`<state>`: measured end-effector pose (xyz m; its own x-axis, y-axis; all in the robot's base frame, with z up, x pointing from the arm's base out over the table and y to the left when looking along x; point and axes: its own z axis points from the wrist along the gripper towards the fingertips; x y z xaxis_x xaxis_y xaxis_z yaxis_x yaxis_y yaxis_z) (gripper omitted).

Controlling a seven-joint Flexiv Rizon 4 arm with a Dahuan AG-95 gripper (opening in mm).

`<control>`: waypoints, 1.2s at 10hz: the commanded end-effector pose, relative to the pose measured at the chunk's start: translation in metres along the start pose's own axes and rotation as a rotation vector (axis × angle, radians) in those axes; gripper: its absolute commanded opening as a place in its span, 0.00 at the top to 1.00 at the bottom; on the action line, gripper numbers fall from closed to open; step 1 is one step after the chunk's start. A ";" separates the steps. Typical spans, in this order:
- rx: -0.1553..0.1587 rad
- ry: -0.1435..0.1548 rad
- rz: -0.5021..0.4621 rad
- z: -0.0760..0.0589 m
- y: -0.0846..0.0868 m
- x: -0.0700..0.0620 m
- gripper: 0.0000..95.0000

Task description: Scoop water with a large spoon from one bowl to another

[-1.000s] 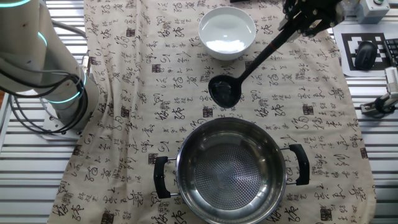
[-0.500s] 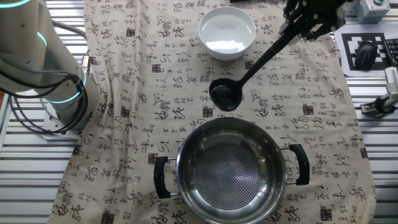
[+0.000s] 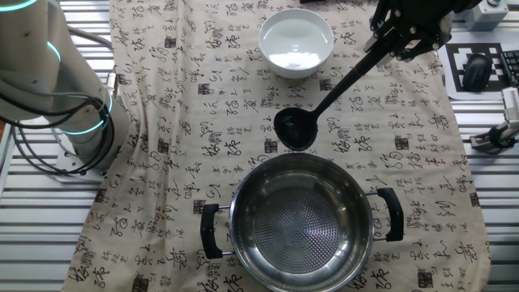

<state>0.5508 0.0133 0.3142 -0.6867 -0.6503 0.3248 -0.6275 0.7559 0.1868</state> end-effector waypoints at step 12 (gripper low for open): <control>-0.015 -0.013 0.035 0.000 -0.001 -0.001 1.00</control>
<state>0.5521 0.0127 0.3140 -0.7169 -0.6196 0.3195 -0.5926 0.7830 0.1890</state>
